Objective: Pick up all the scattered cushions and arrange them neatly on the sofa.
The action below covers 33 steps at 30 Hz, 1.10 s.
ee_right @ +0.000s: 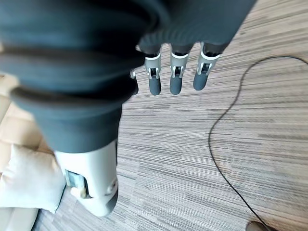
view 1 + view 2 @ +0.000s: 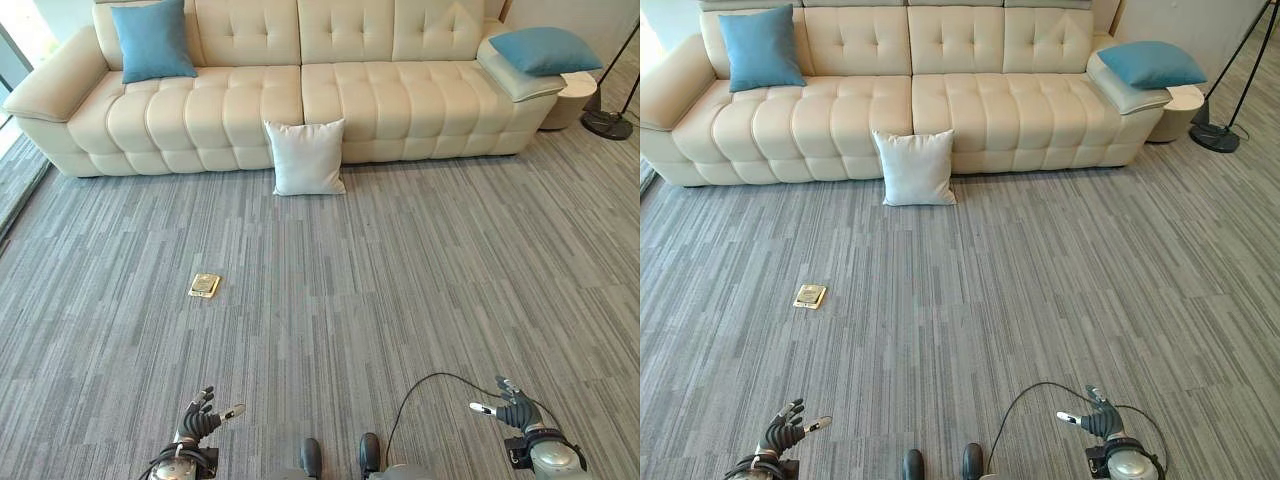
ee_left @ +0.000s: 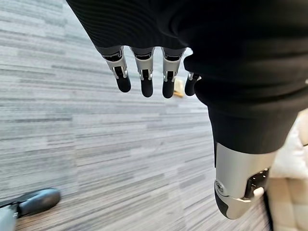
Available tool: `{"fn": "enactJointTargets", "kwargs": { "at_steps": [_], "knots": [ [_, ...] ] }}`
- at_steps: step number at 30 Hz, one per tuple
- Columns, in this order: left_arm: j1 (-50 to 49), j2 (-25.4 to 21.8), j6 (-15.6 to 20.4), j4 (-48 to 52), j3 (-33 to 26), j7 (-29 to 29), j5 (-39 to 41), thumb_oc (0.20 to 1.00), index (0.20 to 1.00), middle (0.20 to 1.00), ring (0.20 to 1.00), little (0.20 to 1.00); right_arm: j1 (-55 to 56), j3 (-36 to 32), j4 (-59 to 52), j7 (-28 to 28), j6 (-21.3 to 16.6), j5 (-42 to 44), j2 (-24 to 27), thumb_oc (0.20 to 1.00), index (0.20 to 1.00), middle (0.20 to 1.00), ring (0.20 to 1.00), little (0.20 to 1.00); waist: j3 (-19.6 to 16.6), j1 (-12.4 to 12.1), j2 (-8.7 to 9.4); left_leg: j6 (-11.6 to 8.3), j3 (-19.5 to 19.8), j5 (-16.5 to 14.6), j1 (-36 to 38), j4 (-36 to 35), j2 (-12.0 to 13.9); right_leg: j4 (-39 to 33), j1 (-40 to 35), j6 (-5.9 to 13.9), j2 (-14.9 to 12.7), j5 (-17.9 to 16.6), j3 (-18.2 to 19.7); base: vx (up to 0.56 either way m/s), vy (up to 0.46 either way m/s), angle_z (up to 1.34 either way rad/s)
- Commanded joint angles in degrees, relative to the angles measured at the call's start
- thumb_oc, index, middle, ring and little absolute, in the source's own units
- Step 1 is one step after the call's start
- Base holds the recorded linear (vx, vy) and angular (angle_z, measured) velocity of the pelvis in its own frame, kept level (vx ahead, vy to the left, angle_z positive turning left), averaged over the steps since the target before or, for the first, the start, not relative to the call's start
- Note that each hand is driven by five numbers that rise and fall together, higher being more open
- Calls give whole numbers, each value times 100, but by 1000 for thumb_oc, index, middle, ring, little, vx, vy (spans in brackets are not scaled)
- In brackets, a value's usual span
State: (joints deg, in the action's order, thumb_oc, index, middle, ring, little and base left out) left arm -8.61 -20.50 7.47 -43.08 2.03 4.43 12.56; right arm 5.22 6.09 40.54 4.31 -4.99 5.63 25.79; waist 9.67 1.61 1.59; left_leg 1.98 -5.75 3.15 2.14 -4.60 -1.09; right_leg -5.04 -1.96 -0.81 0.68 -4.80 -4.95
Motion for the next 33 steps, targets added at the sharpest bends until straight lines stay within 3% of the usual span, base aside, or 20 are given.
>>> {"fn": "enactJointTargets", "kwargs": {
  "at_steps": [1,14,22,23,24,25,28,30,33],
  "knots": [
    [167,-184,139,35,-3,-17,-5,1000,1000,1000,1000,1000,-142,16,-11,60,-163,-29,191,1000,1000,1000,1000,1000,-136,29,124,-488,-19,-525,129,182,338,184,-196,707,-383,746,113,7,2,5],
    [126,-181,121,355,-98,101,209,1000,1000,1000,1000,1000,-161,-227,-111,214,-133,373,-38,1000,1000,1000,1000,1000,-11,-31,251,-399,16,-793,-457,830,285,365,85,738,-479,760,133,13,22,1],
    [157,-241,165,551,-176,230,311,1000,1000,1000,1000,1000,-467,-72,-206,304,-111,401,-114,1000,1000,1000,1000,1000,76,-157,345,-227,-23,-1049,-818,1182,191,637,414,902,-622,719,315,53,101,-10],
    [155,-263,169,584,-195,248,331,1000,1000,1000,1000,1000,-511,-47,-222,312,-118,407,-124,1000,1000,1000,1000,1000,93,-181,365,-191,-16,-1092,-843,1215,174,740,470,937,-640,720,332,158,193,-15],
    [206,-317,177,646,-201,267,354,1000,1000,1000,1000,1000,-591,19,-332,291,-126,422,-158,1000,1000,1000,1000,1000,176,-235,408,-54,44,-1255,-833,1295,103,1314,698,1082,-677,706,403,154,192,-10],
    [208,-319,176,646,-202,267,354,1000,1000,1000,1000,1000,-593,18,-331,291,-126,422,-160,1000,1000,1000,1000,1000,159,-234,412,-55,42,-1237,-853,1285,101,1310,721,1081,-679,694,404,162,199,-15],
    [257,-340,176,701,-200,308,360,1000,1000,1000,1000,1000,-627,26,-452,300,-163,452,-171,1000,1000,1000,1000,1000,317,-204,361,94,166,-1423,-664,1317,35,2309,1160,1147,-639,501,524,130,122,-12],
    [324,-303,164,649,-148,332,334,1000,1000,1000,1000,1000,-655,38,-499,310,-173,452,-187,1000,1000,1000,1000,1000,398,-135,289,103,260,-1458,-438,1287,25,2653,1508,1067,-511,503,494,239,99,-11],
    [364,-248,181,612,-83,345,372,1000,1000,1000,1000,1000,-655,105,-524,323,-180,429,-110,1000,1000,1000,1000,1000,479,15,227,48,333,-1521,72,1077,-7,2186,1896,972,-420,583,113,375,1,16]
  ]
}}
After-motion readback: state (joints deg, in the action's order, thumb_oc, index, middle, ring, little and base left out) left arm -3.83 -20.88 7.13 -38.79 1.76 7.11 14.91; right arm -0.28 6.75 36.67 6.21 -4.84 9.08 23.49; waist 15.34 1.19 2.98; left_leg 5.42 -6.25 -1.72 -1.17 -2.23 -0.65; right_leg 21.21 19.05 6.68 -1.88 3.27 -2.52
